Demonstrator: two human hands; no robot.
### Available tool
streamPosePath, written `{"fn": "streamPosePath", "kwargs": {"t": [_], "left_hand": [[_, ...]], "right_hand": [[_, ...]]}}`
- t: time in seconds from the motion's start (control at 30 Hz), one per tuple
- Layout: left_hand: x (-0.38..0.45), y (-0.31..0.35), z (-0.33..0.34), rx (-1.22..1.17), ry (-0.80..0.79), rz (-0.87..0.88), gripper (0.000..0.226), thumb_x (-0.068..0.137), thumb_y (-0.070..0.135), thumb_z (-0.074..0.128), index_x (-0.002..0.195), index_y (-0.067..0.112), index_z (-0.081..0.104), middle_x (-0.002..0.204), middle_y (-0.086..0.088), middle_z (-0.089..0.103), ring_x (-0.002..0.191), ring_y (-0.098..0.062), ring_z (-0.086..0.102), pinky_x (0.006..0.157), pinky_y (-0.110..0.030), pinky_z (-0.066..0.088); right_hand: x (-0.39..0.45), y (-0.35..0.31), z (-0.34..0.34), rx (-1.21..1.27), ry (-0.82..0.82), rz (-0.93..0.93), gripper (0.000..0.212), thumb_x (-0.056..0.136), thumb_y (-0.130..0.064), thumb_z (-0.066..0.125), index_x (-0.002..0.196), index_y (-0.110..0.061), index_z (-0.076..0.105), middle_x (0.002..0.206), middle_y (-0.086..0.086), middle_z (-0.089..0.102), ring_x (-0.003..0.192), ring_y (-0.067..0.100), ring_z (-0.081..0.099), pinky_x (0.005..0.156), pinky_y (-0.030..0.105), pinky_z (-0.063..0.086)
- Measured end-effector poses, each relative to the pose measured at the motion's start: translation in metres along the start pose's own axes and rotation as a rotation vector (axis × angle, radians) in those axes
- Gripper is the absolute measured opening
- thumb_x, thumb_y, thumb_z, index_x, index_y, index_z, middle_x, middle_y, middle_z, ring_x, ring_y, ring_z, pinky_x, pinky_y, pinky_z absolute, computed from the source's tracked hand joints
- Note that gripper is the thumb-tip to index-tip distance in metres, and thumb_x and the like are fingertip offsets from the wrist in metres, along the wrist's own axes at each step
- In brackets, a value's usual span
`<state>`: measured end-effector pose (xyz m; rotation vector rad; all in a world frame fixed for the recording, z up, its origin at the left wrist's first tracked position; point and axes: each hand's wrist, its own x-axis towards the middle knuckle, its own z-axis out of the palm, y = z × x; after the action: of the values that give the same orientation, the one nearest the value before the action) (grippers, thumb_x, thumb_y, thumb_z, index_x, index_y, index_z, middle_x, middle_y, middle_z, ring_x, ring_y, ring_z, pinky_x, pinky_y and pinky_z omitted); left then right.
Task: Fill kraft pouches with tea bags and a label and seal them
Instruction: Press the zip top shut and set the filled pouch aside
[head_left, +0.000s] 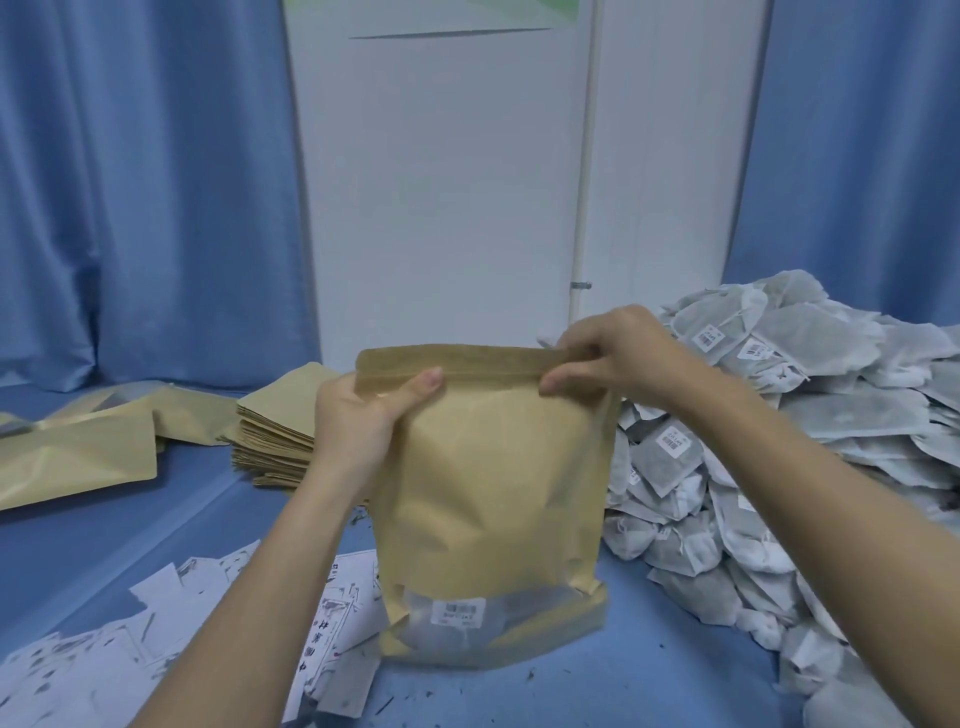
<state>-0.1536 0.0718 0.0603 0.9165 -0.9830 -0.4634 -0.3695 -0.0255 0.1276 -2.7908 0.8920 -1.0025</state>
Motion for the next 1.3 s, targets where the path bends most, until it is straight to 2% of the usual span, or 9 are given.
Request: {"fn": "streamPosePath", "kwargs": {"t": [0.2,0.27,0.37,0.43,0.53,0.67,0.93,1.13,1.3], "left_hand": [[0.001,-0.005,0.011,0.027,-0.028,0.06,0.012,0.054,0.031,0.081,0.063,0.025,0.076,0.072,0.009,0.073,0.065,-0.003,0.066,0.059,-0.015,0.05],[0.001,-0.007,0.01,0.068,-0.042,0.074,0.017,0.054,0.039,0.083,0.068,0.032,0.076,0.074,0.01,0.073,0.067,-0.002,0.066,0.059,-0.014,0.049],[0.002,-0.018,-0.005,0.086,-0.102,-0.009,0.034,0.048,0.046,0.09,0.075,0.032,0.075,0.08,0.007,0.074,0.071,-0.006,0.07,0.057,-0.018,0.052],[-0.007,-0.036,-0.018,0.053,-0.179,-0.149,0.057,0.034,0.048,0.091,0.082,0.022,0.073,0.083,0.002,0.075,0.073,-0.012,0.071,0.056,-0.022,0.053],[-0.036,-0.07,-0.032,0.065,-0.292,-0.369,0.091,0.022,0.054,0.093,0.099,0.012,0.068,0.095,-0.006,0.074,0.087,-0.021,0.071,0.066,-0.026,0.054],[-0.046,-0.086,-0.04,-0.03,-0.196,-0.465,0.07,0.052,0.046,0.089,0.105,0.005,0.068,0.101,-0.01,0.073,0.095,-0.024,0.07,0.071,-0.026,0.054],[-0.008,-0.038,-0.055,-0.324,-0.289,-0.628,0.059,0.077,0.059,0.061,0.111,0.013,0.071,0.114,-0.008,0.069,0.103,-0.025,0.067,0.075,-0.035,0.056],[-0.021,-0.044,-0.09,-0.802,-0.153,-0.573,0.046,0.094,0.043,0.044,0.091,0.009,0.074,0.095,-0.014,0.069,0.082,-0.033,0.067,0.068,-0.043,0.054],[-0.007,-0.029,-0.135,-0.826,0.08,-0.541,0.06,0.09,0.058,0.044,0.12,0.009,0.059,0.118,-0.022,0.063,0.106,-0.042,0.062,0.086,-0.052,0.048]], "right_hand": [[-0.011,0.018,0.01,0.034,0.176,0.109,0.061,0.055,-0.051,0.076,0.047,-0.019,0.024,0.05,-0.006,0.017,0.047,0.009,0.019,0.045,0.02,0.021],[-0.014,0.023,0.015,0.053,0.255,0.116,0.053,0.059,-0.047,0.077,0.049,-0.019,0.033,0.048,-0.006,0.025,0.046,0.008,0.028,0.046,0.016,0.027],[-0.027,0.031,0.027,0.477,0.375,0.228,0.023,0.07,-0.032,0.078,0.078,-0.026,0.057,0.061,-0.018,0.059,0.057,-0.006,0.055,0.047,0.008,0.041],[-0.044,0.039,0.046,0.702,0.216,0.297,0.023,0.075,-0.033,0.072,0.092,-0.021,0.061,0.078,-0.022,0.068,0.073,-0.005,0.064,0.057,0.01,0.049],[-0.072,0.05,0.088,0.963,-0.056,0.413,0.056,0.065,-0.031,0.082,0.112,-0.013,0.059,0.104,-0.003,0.071,0.099,0.016,0.066,0.074,0.023,0.054],[-0.101,0.05,0.135,1.047,-0.24,0.501,0.055,0.071,-0.028,0.079,0.12,-0.016,0.056,0.113,-0.001,0.068,0.105,0.016,0.064,0.084,0.032,0.054],[-0.062,0.023,0.135,1.183,-0.005,0.62,0.023,0.086,-0.034,0.062,0.099,-0.016,0.068,0.093,0.004,0.073,0.08,0.017,0.07,0.062,0.028,0.056],[-0.021,-0.035,0.152,1.348,-0.004,0.705,0.03,0.085,-0.001,0.051,0.057,-0.01,0.055,0.044,0.001,0.054,0.037,0.013,0.052,0.038,0.016,0.037],[0.126,-0.175,0.193,1.242,-0.063,0.611,0.023,0.093,-0.027,0.044,0.082,-0.01,0.056,0.085,0.013,0.059,0.079,0.031,0.06,0.063,0.042,0.051]]}}
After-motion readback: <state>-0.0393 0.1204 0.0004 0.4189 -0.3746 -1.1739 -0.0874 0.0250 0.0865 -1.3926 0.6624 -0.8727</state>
